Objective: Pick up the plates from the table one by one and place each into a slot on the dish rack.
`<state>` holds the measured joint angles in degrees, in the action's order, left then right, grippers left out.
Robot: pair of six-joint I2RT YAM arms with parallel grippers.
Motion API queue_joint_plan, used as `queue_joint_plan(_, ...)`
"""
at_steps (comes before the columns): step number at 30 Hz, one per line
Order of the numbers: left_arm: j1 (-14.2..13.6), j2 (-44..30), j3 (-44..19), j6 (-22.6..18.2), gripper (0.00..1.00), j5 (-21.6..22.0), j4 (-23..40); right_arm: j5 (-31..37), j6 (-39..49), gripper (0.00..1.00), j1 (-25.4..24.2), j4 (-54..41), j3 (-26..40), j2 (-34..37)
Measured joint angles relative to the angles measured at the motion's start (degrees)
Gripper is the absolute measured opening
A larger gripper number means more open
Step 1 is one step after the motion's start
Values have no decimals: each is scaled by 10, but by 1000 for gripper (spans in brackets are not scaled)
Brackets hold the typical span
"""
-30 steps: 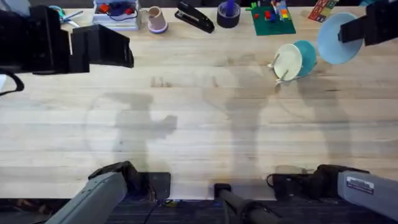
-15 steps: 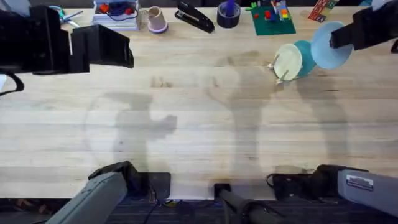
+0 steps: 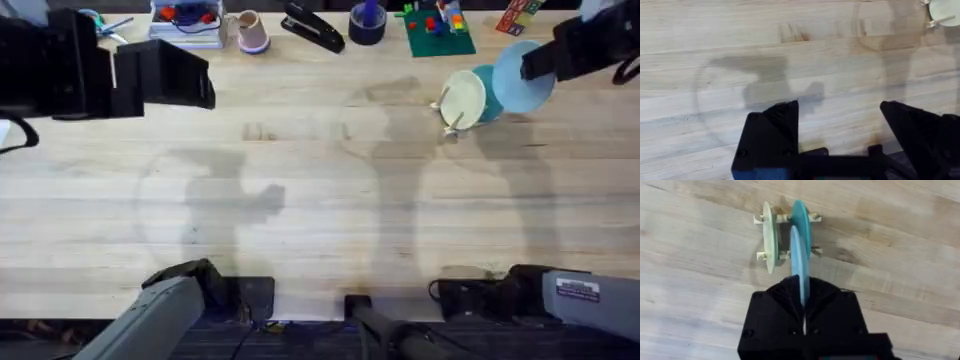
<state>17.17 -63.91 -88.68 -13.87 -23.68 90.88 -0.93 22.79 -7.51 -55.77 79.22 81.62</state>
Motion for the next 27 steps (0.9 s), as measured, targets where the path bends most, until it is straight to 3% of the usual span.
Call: queue_joint_plan(27, 0, 0, 0, 0, 994, 0, 0, 0, 0, 30, 14, 10, 0, 27)
